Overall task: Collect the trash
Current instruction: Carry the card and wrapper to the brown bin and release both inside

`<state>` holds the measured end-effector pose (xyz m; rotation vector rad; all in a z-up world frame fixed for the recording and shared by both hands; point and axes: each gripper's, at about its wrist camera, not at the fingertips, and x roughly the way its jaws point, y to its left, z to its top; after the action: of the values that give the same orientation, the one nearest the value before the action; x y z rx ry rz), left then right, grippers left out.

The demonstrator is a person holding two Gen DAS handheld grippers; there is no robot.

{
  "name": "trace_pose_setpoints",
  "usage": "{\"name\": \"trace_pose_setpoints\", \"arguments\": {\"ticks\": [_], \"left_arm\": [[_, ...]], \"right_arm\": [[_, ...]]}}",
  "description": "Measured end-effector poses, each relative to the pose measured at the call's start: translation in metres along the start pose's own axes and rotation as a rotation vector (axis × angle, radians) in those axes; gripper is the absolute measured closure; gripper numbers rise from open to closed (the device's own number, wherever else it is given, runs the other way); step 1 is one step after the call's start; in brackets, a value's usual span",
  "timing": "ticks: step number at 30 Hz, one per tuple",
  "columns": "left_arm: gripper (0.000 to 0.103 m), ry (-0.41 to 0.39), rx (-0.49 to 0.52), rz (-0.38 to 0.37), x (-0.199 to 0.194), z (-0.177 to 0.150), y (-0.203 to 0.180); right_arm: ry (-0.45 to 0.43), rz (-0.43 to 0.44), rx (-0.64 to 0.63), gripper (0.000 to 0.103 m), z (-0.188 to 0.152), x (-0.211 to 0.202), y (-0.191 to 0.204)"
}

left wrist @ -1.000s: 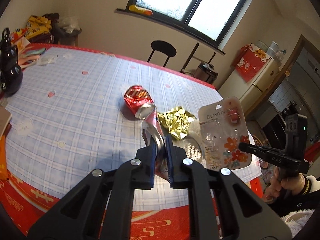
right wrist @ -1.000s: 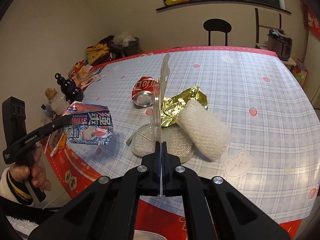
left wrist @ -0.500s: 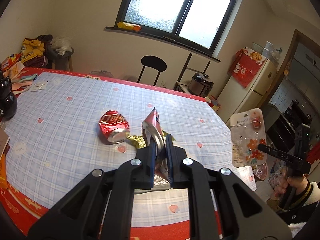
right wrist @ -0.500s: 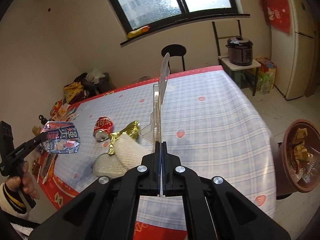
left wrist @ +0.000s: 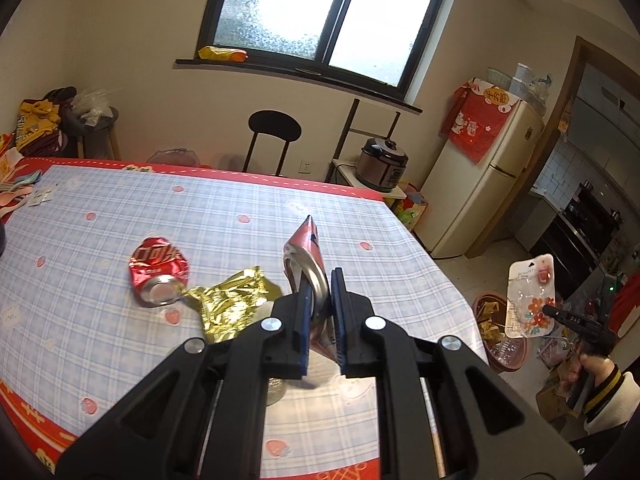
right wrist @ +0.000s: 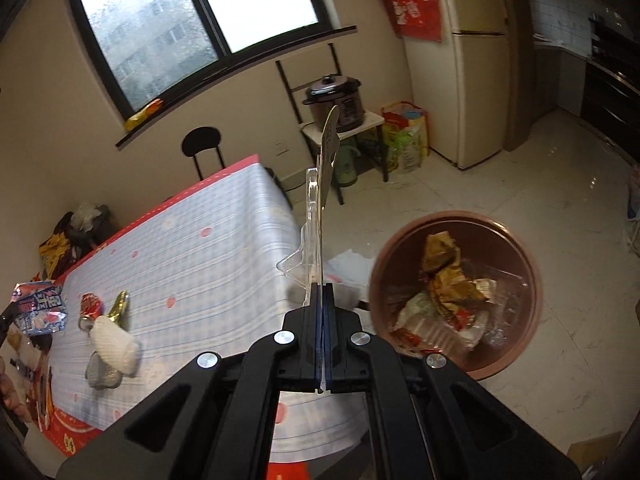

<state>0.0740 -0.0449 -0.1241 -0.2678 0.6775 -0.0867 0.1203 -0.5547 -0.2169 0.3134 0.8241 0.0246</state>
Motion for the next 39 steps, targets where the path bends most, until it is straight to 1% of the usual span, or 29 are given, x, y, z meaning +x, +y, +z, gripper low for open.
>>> {"name": "trace_pose_setpoints", "arguments": {"ticks": [2, 7, 11, 12, 13, 14, 15, 17, 19, 20, 22, 24, 29, 32, 35, 37, 39], "left_arm": [[0.090, 0.001, 0.002, -0.006, 0.010, 0.001, -0.012], [0.090, 0.019, 0.011, -0.016, 0.027, -0.002, -0.035], [0.090, 0.041, 0.019, -0.024, 0.037, -0.006, -0.046], [0.090, 0.045, 0.021, -0.027, 0.039, -0.007, -0.048], [0.090, 0.047, 0.023, -0.030, 0.039, -0.008, -0.048], [0.090, 0.047, 0.026, -0.033, 0.040, -0.007, -0.050], [0.090, 0.047, 0.032, -0.037, 0.041, -0.007, -0.054], [0.090, 0.046, 0.042, -0.052, 0.043, -0.004, -0.059], [0.090, 0.046, 0.061, -0.074, 0.046, -0.001, -0.068], [0.090, 0.048, 0.076, -0.092, 0.049, 0.001, -0.074], [0.090, 0.053, 0.100, -0.122, 0.053, 0.004, -0.087], [0.090, 0.062, 0.129, -0.164, 0.061, 0.006, -0.104], [0.090, 0.106, 0.210, -0.291, 0.092, 0.005, -0.164], [0.090, 0.144, 0.268, -0.377, 0.116, -0.002, -0.210], [0.090, 0.191, 0.328, -0.472, 0.145, -0.012, -0.266], [0.090, 0.215, 0.349, -0.528, 0.161, -0.017, -0.297], [0.088, 0.210, 0.382, -0.596, 0.173, -0.020, -0.333]], "right_arm": [[0.003, -0.041, 0.017, 0.100, 0.006, 0.005, -0.026], [0.025, -0.119, 0.031, 0.100, 0.019, 0.020, -0.068], [0.073, -0.143, 0.010, 0.098, 0.028, 0.036, -0.079], [0.079, -0.163, 0.010, 0.090, 0.029, 0.038, -0.082], [0.075, -0.173, 0.015, 0.070, 0.031, 0.037, -0.083], [0.061, -0.182, 0.028, 0.057, 0.034, 0.034, -0.084], [0.045, -0.197, 0.042, 0.041, 0.034, 0.029, -0.085], [0.029, -0.213, 0.064, 0.036, 0.034, 0.021, -0.087], [0.019, -0.226, 0.079, 0.021, 0.034, 0.013, -0.088], [0.005, -0.243, 0.085, 0.018, 0.033, 0.007, -0.088], [-0.028, -0.265, 0.090, 0.009, 0.031, -0.009, -0.087], [-0.050, -0.277, 0.096, 0.005, 0.029, -0.021, -0.085], [-0.081, -0.287, 0.100, 0.005, 0.019, -0.052, -0.088], [-0.090, -0.290, 0.117, 0.005, 0.011, -0.068, -0.096], [-0.090, -0.301, 0.135, 0.005, 0.001, -0.081, -0.108], [-0.090, -0.317, 0.146, 0.005, -0.004, -0.088, -0.115], [-0.089, -0.330, 0.158, 0.005, -0.010, -0.095, -0.122]]}}
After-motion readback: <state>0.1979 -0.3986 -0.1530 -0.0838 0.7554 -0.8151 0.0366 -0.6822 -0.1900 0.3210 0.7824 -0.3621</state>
